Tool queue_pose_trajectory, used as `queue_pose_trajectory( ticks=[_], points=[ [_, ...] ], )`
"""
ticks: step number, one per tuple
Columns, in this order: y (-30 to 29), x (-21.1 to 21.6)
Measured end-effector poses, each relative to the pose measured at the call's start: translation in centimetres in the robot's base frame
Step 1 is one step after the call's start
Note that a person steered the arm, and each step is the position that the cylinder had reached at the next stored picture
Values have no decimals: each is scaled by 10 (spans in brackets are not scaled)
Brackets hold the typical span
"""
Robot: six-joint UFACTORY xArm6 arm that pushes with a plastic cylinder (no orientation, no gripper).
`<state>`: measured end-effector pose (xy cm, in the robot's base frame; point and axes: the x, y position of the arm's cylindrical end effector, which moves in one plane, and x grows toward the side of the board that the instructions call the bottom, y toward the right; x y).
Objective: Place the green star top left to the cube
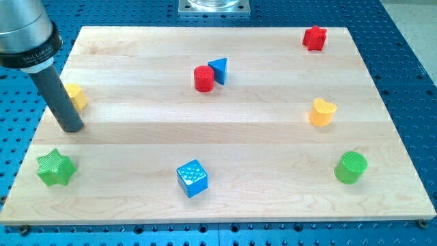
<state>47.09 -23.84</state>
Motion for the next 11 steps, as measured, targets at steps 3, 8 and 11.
queue_pose_trajectory(
  ticks=[3,8,11],
  points=[
    [50,122],
    [50,142],
    [22,48]
  ],
)
